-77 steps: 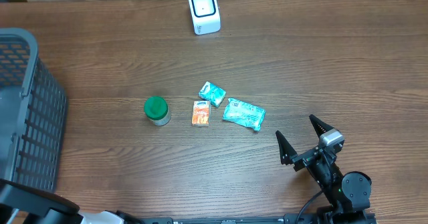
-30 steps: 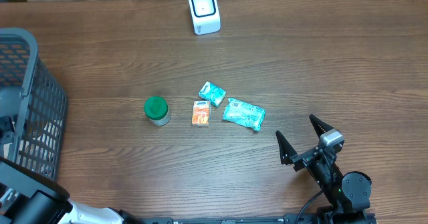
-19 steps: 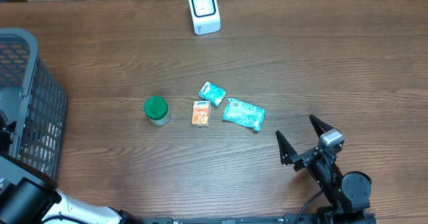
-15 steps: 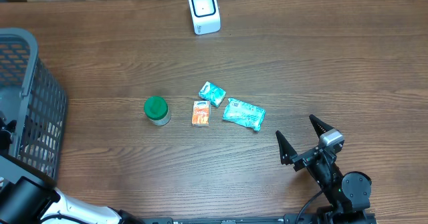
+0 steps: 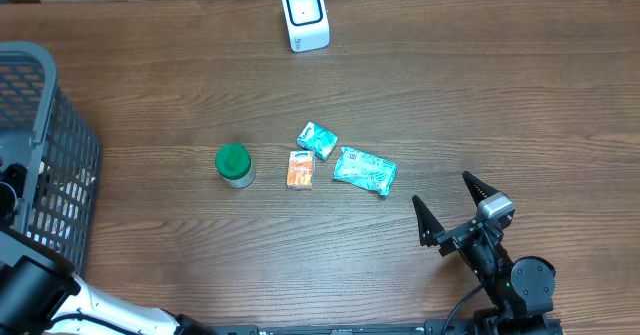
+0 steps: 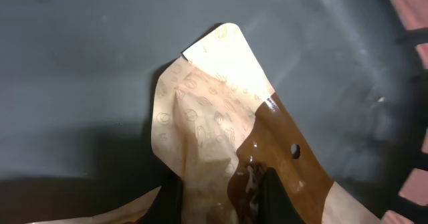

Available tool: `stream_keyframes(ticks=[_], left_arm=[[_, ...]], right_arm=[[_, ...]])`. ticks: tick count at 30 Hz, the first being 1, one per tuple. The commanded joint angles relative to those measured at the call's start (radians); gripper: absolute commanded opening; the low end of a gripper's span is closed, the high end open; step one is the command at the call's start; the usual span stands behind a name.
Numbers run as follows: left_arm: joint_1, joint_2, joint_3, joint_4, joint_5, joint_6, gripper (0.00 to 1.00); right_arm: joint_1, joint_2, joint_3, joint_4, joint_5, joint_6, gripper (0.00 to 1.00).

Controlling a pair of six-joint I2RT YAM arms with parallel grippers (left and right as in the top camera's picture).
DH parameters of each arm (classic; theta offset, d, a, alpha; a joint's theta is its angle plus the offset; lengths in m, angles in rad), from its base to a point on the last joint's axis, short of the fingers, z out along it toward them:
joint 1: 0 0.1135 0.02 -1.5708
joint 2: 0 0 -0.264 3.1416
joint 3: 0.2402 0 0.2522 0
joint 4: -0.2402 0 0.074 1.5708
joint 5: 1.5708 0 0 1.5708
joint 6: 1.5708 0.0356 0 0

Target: Scan the item barcode

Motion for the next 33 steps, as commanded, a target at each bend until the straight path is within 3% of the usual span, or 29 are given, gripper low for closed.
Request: stream_keyframes(ticks=[1,6,13,18,25,26,28,29,30,33], left_arm=[[-0.011,0.121,-0.04,-0.083,-0.011,-0.035,0.04],[-0.011,0.121,0.128,-0.251,-0.012,-0.054,0.04],[-0.011,0.114,0.528,-0.576,-0.03,-0.066,0.04],[-0.011,0.082,0.745,-0.729,-0.118,-0.103,0.04],[-0.018,0.03,0.799,-0.8,-0.277,-0.102,0.04],[-0.021,0.03,0.79,-0.801,-0.286,-0.101,0.15],[-0.023,0.03,0.752,-0.787,-0.278,-0.099,0.6],[-0.023,0.031,0.729,-0.772,-0.272,-0.099,0.88],[-0.024,0.031,0.689,-0.741,-0.246,-0.098,1.0],[-0.024,0.031,0.575,-0.676,-0.129,-0.098,1.0]], right_arm=[[0.004,-0.01,-0.01,0.006,-0.005,0.007,1.0],[0.004,-0.01,-0.01,0.006,-0.005,0.007,1.0],[0.004,-0.01,-0.01,0.006,-0.005,0.007,1.0],[0.004,-0.01,-0.01,0.006,-0.005,0.007,1.0],[0.004,-0.01,-0.01,0.006,-0.005,0.007,1.0],[0.004,-0.01,-0.01,0.006,-0.005,0.007,1.0],[0.004,-0.01,-0.01,0.006,-0.005,0.007,1.0],[0.004,-0.01,-0.01,0.006,-0.005,0.007,1.0],[0.004,-0.01,-0.01,0.006,-0.005,0.007,1.0],[0.004,-0.01,-0.01,0.006,-0.005,0.007,1.0]])
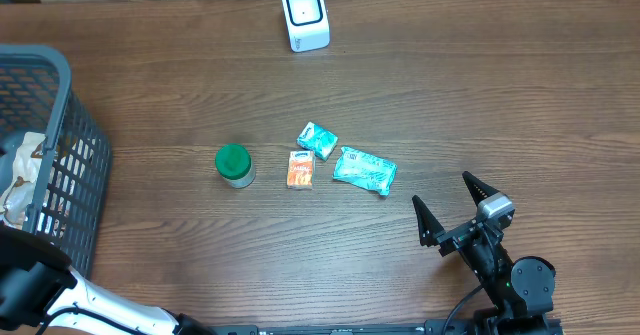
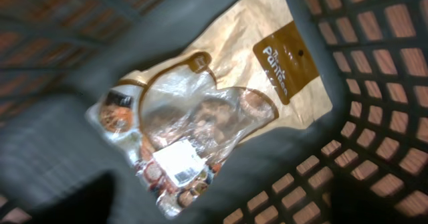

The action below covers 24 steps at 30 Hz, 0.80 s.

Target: Scan the item barcode

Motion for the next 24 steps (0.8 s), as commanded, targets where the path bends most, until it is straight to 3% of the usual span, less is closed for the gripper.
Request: stream_keyframes(ticks=[1,2,3,4,5,6,11,12,20,24], left_arm=[[-0.008,-0.008,-0.14,0.051,0.097,0.003,1.0],[-0.008,-0.008,-0.177,0.072,0.095,0.032,1.0],[-0.008,-0.008,-0.212,0.09,0.094,0.074,0.88],[-0.008,-0.008,-0.237,0.105,0.094,0.101,0.69],[-0.008,-0.008,-0.264,0.126,0.093,0.113,0.58],[-0.01,-0.008,-0.3,0.169,0.071,0.106,0.56],[-0.048,-0.008,-0.322,0.235,-0.101,0.048,0.95],[-0.063,-0.008,-0.322,0.251,-0.139,0.036,0.97],[-0.203,-0.006,-0.391,0.386,-0.328,0.171,0.99],[-0.235,-0.006,-0.443,0.418,-0.333,0.3,0.91]], right_arm=[[0.004,-0.01,-0.01,0.006,-0.005,0.007,1.0],[0.004,-0.01,-0.01,0.006,-0.005,0.006,1.0],[0.004,-0.01,-0.01,0.006,-0.005,0.007,1.0],[0.004,-0.01,-0.01,0.006,-0.005,0.007,1.0],[0.004,-0.01,-0.01,0.006,-0.005,0.007,1.0],[0.004,-0.01,-0.01,0.006,-0.005,0.007,1.0],[0.004,-0.01,-0.01,0.006,-0.005,0.007,1.0],[0.004,-0.01,-0.01,0.006,-0.005,0.006,1.0],[0.004,-0.01,-0.01,0.006,-0.005,0.007,1.0],[0.004,-0.01,-0.01,0.006,-0.005,0.007,1.0]])
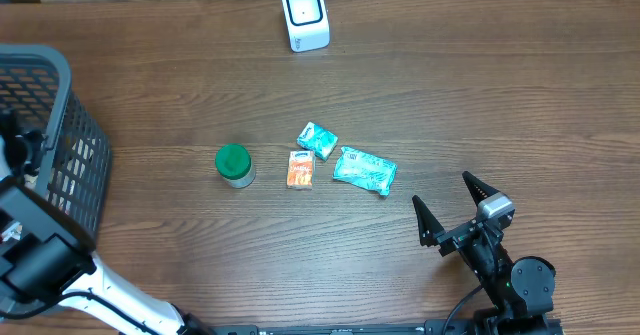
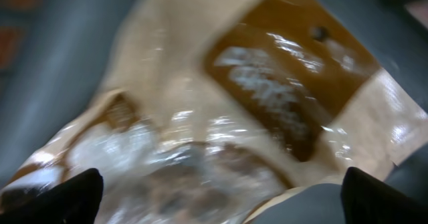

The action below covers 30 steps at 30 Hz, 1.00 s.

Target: Scan the item barcode

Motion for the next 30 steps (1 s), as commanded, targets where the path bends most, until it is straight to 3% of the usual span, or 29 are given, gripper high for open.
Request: stream_keyframes(ticks=[1,8,13,20,23,26,30], left_arm=[[-0.013,-0.006,-0.049,0.006,-0.069,0.155,0.89],[0.017,-0.005,-0.059,0.023,-0.126,0.16,0.83],[0.021,0.012,-0.059,0.026,-0.121,0.158,0.7],[0.014,0.044,-0.095,0.044,-0.098,0.159,0.78],[0.014,0.044,-0.124,0.07,-0.097,0.158,0.75],[0.014,0.045,-0.15,0.091,-0.08,0.158,0.58],[0.014,0.045,-0.153,0.094,-0.053,0.158,0.08]], right_arm=[[0.004,-0.01,-0.01,0.005,-0.005,0.007,1.0],[0.004,-0.01,-0.01,0.005,-0.005,0.007,1.0],[0.004,-0.01,-0.01,0.005,-0.005,0.007,1.0],[0.004,-0.01,-0.01,0.005,-0.005,0.007,1.0],[0.004,-0.01,-0.01,0.006,-0.005,0.007,1.0],[0.004,-0.01,-0.01,0.005,-0.005,0.006,1.0],[0.004,-0.01,-0.01,0.006,-0.005,0.006,1.0]])
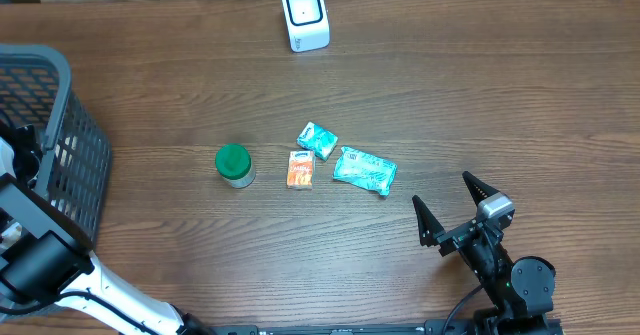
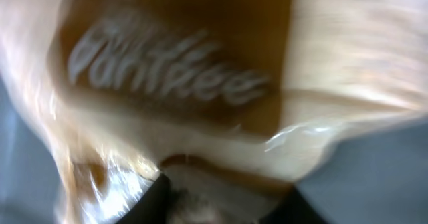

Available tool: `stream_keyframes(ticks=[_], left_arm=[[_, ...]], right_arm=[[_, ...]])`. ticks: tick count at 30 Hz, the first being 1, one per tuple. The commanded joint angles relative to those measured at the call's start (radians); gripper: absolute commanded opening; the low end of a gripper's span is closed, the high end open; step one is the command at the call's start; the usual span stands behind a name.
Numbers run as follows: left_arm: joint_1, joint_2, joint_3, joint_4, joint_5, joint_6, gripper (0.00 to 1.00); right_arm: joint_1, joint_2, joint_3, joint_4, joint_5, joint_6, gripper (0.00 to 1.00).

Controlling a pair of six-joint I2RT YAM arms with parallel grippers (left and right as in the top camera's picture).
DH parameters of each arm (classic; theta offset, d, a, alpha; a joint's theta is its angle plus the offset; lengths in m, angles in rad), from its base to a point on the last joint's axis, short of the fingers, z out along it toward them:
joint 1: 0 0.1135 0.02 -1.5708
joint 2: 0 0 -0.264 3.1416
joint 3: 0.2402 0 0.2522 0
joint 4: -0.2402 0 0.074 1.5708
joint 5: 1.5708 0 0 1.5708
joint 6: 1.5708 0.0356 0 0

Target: Scan the item barcode

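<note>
A tan and brown snack bag (image 2: 187, 70) with white lettering fills the left wrist view, very close and blurred. It lies inside the grey mesh basket (image 1: 75, 150) at the table's left edge. My left gripper (image 2: 224, 198) has its two dark fingers (image 2: 152, 200) drawn in on the bag's clear lower part, with the bag between them. In the overhead view the left arm (image 1: 25, 225) reaches into the basket, and the bag is hidden there. The white barcode scanner (image 1: 305, 16) stands at the far middle. My right gripper (image 1: 447, 207) stands open and empty at the front right.
On the middle of the table sit a green-lidded jar (image 1: 234, 165), an orange packet (image 1: 300, 169), a small teal packet (image 1: 317, 139) and a larger teal packet (image 1: 365, 169).
My left gripper's fingers stood wide apart just above the bag; now they are drawn in with the bag between them and the camera is closer. The right arm has not moved.
First my left gripper was shut on the bag's brown edge inside the basket. Then the bag lay loose on the basket floor with the gripper open well above it. The gripper was then open close over the bag, and now it is shut on it.
</note>
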Motion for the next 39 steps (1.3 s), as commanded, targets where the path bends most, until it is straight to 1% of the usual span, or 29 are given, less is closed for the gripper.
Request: stream_keyframes(ticks=[1,9,17,22,24,27,30,31,32,33,34,35,36,39], left_arm=[[-0.006,0.03,-0.041,-0.004,0.022,0.005,0.05],[-0.006,0.03,-0.034,-0.023,0.018,-0.016,0.04],[-0.006,-0.002,0.089,-0.147,0.014,-0.125,0.04],[-0.006,-0.071,0.203,-0.237,0.015,-0.224,0.04],[-0.006,-0.111,0.226,-0.249,0.015,-0.245,0.04],[-0.006,-0.181,0.23,-0.246,0.014,-0.25,0.04],[-0.004,-0.214,0.23,-0.251,0.014,-0.249,0.04],[-0.003,-0.214,0.23,-0.261,0.014,-0.25,0.15],[-0.002,-0.21,0.225,-0.276,0.014,-0.25,0.35],[0.0,-0.207,0.216,-0.29,0.01,-0.25,0.47],[0.004,-0.201,0.198,-0.302,0.01,-0.25,0.56],[0.009,-0.199,0.178,-0.306,0.011,-0.252,0.62],[0.016,-0.196,0.139,-0.302,0.011,-0.266,0.65],[0.034,-0.195,0.04,-0.264,0.02,-0.287,0.68]], right_arm=[[0.004,-0.01,-0.01,0.006,-0.005,0.007,1.0],[0.004,-0.01,-0.01,0.006,-0.005,0.006,1.0],[0.004,-0.01,-0.01,0.006,-0.005,0.006,1.0],[0.004,-0.01,-0.01,0.006,-0.005,0.007,1.0],[0.004,-0.01,-0.01,0.006,-0.005,0.007,1.0],[0.004,-0.01,-0.01,0.006,-0.005,0.007,1.0],[0.004,-0.01,-0.01,0.006,-0.005,0.007,1.0],[0.004,-0.01,-0.01,0.006,-0.005,0.007,1.0],[0.004,-0.01,-0.01,0.006,-0.005,0.007,1.0],[0.004,-0.01,-0.01,0.006,-0.005,0.007,1.0],[0.004,-0.01,-0.01,0.006,-0.005,0.007,1.0],[0.004,-0.01,-0.01,0.006,-0.005,0.007,1.0],[0.004,-0.01,-0.01,0.006,-0.005,0.007,1.0],[0.004,-0.01,-0.01,0.006,-0.005,0.006,1.0]])
